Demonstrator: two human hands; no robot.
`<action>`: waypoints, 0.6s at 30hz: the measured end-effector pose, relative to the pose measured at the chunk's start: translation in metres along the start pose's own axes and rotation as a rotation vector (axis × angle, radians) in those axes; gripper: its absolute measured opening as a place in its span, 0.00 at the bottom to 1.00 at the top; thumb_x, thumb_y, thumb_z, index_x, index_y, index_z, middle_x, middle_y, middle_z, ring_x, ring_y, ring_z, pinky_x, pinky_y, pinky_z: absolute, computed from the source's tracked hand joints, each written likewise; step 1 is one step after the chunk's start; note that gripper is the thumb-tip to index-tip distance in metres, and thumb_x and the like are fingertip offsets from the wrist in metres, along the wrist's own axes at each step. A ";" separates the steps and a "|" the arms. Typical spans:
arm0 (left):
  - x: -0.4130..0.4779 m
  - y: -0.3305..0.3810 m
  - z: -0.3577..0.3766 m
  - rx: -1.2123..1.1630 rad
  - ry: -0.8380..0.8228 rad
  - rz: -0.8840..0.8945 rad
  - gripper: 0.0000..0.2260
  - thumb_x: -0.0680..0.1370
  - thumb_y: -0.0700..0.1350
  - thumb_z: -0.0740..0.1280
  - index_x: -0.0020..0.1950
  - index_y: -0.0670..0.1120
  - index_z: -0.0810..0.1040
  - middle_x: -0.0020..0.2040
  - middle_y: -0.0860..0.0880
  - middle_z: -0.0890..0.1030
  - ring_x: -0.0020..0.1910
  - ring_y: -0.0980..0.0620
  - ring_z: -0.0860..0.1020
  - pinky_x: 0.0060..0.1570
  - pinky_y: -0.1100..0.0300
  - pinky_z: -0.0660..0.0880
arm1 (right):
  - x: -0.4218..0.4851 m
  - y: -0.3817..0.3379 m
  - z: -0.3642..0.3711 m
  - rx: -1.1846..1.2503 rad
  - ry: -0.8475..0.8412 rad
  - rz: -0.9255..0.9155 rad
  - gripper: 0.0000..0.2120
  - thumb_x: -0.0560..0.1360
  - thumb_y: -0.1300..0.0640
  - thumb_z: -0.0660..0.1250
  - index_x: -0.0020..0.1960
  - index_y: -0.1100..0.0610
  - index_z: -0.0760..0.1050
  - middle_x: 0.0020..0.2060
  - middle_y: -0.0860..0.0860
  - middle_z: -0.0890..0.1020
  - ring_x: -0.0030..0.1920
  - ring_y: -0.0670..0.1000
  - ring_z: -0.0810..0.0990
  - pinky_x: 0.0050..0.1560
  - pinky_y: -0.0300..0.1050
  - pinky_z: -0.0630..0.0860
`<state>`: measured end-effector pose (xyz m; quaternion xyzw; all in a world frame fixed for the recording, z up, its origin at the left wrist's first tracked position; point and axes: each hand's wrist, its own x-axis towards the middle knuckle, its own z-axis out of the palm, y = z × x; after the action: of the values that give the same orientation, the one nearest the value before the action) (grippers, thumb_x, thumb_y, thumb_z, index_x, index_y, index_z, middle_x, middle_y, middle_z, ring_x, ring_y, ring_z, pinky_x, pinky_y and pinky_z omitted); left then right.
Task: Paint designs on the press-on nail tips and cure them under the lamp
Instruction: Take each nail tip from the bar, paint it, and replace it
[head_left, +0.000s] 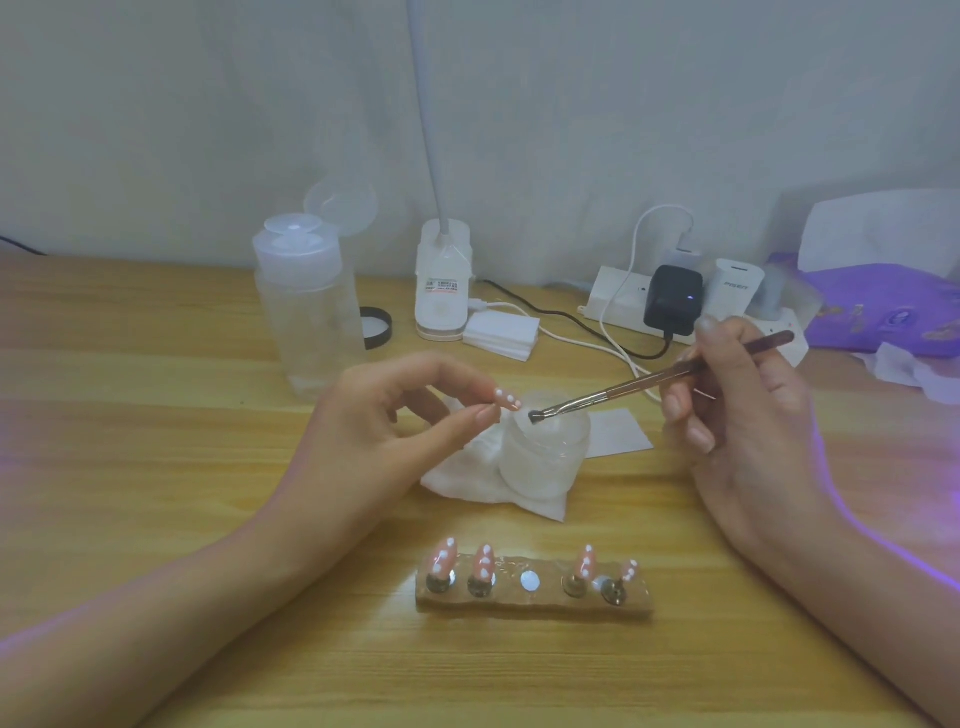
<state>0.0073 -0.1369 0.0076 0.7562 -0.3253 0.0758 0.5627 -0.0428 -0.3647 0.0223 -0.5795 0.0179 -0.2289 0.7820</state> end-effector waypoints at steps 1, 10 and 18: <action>0.000 -0.001 0.000 0.005 0.001 -0.005 0.05 0.74 0.50 0.73 0.43 0.62 0.83 0.45 0.61 0.85 0.37 0.60 0.79 0.35 0.76 0.68 | 0.000 0.000 0.000 0.002 0.006 0.018 0.14 0.75 0.50 0.65 0.31 0.48 0.72 0.24 0.48 0.73 0.21 0.44 0.66 0.21 0.33 0.61; 0.000 -0.004 0.000 0.032 -0.031 -0.039 0.03 0.73 0.54 0.73 0.44 0.57 0.82 0.47 0.57 0.84 0.38 0.57 0.76 0.38 0.68 0.74 | 0.003 -0.001 -0.002 0.054 0.031 0.082 0.11 0.73 0.48 0.67 0.37 0.52 0.71 0.24 0.51 0.74 0.20 0.44 0.65 0.20 0.32 0.63; 0.000 -0.002 0.001 0.058 -0.015 -0.037 0.05 0.73 0.49 0.75 0.41 0.55 0.81 0.44 0.58 0.83 0.31 0.59 0.71 0.32 0.74 0.67 | 0.003 0.000 -0.001 0.052 0.010 0.067 0.15 0.81 0.58 0.60 0.37 0.54 0.65 0.24 0.50 0.75 0.19 0.44 0.64 0.21 0.33 0.63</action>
<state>0.0080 -0.1376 0.0051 0.7786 -0.3130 0.0690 0.5394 -0.0406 -0.3665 0.0227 -0.5571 0.0352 -0.2057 0.8038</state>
